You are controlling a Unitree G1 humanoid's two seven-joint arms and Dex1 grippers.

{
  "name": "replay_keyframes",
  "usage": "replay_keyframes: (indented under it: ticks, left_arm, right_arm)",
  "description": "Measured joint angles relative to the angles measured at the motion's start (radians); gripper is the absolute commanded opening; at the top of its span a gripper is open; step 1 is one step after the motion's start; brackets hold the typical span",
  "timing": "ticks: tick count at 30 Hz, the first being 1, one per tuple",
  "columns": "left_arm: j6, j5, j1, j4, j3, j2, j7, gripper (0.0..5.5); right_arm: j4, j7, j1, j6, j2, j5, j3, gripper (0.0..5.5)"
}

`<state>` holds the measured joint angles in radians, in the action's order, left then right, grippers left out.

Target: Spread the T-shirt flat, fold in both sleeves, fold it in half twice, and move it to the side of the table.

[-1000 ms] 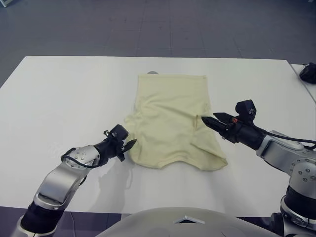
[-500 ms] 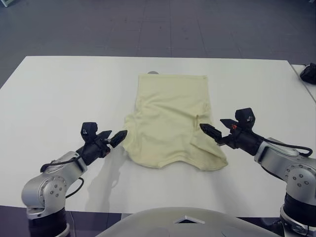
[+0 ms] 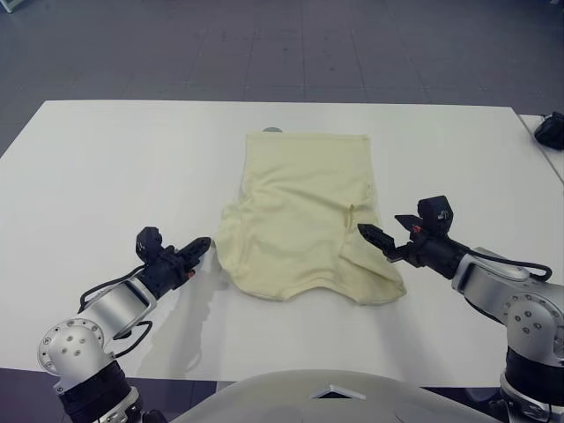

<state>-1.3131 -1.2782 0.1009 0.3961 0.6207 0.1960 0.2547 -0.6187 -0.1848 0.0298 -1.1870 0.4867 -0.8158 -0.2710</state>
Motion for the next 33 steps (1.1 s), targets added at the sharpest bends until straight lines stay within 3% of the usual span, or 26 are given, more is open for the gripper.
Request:
replay_keyframes:
  ticks: [6,16,25,29,33]
  left_arm:
    - [0.050,-0.047,-0.034,-0.110,-0.011,-0.001,0.047,0.07]
    - [0.130,-0.193,0.012,-0.149,-0.051,-0.001,0.131,0.03]
    - [0.250,-0.239,-0.040,-0.089,-0.091,0.103,0.032,0.03]
    - [0.264,-0.241,-0.074,-0.023,-0.187,0.139,-0.028,0.03]
    - [0.269,-0.038,-0.099,0.029,-0.380,0.235,-0.235,0.03]
  right_arm:
    - [0.001,-0.004,0.008,0.014,0.000,0.016,0.010,5.40]
    - [0.005,-0.010,0.018,0.027,0.000,0.047,0.029,5.40]
    - [0.006,-0.014,0.047,0.063,-0.005,0.072,0.046,5.40]
    - [0.006,-0.016,0.053,0.067,-0.007,0.080,0.047,5.40]
    - [0.010,-0.019,0.054,0.072,-0.013,0.085,0.049,5.40]
